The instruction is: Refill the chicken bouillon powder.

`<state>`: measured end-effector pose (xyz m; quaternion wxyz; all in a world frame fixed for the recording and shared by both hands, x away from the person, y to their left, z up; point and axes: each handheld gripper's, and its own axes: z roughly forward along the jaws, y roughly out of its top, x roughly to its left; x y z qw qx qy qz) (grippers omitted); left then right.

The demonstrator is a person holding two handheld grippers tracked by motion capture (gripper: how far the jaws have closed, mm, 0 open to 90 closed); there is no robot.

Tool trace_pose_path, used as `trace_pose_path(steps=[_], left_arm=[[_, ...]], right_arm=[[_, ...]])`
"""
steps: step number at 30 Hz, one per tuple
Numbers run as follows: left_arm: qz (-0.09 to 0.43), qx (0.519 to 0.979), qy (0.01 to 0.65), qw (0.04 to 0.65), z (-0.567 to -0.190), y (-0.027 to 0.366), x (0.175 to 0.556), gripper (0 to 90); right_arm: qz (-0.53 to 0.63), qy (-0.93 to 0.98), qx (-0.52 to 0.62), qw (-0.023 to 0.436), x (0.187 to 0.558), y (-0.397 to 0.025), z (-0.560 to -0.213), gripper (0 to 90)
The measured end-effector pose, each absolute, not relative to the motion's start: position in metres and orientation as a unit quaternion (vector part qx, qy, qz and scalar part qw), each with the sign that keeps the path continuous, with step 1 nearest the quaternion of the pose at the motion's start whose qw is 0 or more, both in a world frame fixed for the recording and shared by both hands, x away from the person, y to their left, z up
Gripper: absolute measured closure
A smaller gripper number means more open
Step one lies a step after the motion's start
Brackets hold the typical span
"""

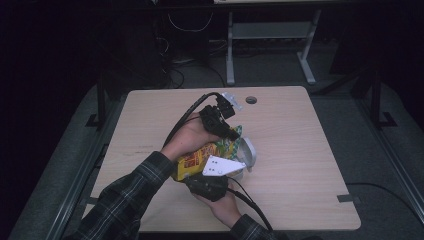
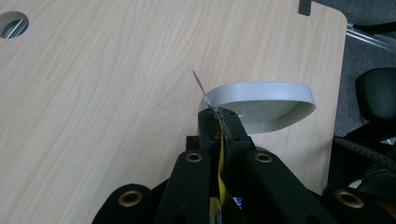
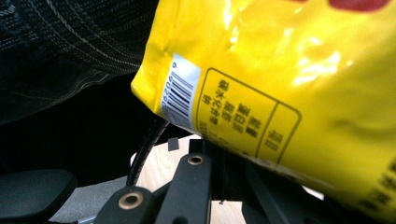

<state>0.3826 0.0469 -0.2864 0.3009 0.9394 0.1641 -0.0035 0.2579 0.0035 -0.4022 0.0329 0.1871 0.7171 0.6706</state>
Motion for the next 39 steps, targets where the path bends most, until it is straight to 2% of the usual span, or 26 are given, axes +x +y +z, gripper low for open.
trace_pose_path(steps=[39], left_arm=[[0.000, 0.941, 0.164, 0.297, -0.2868, 0.0441, 0.3819, 89.8]], right_arm=[[0.671, 0.715, 0.194, 0.025, 0.2579, 0.0018, -0.4015, 90.0]])
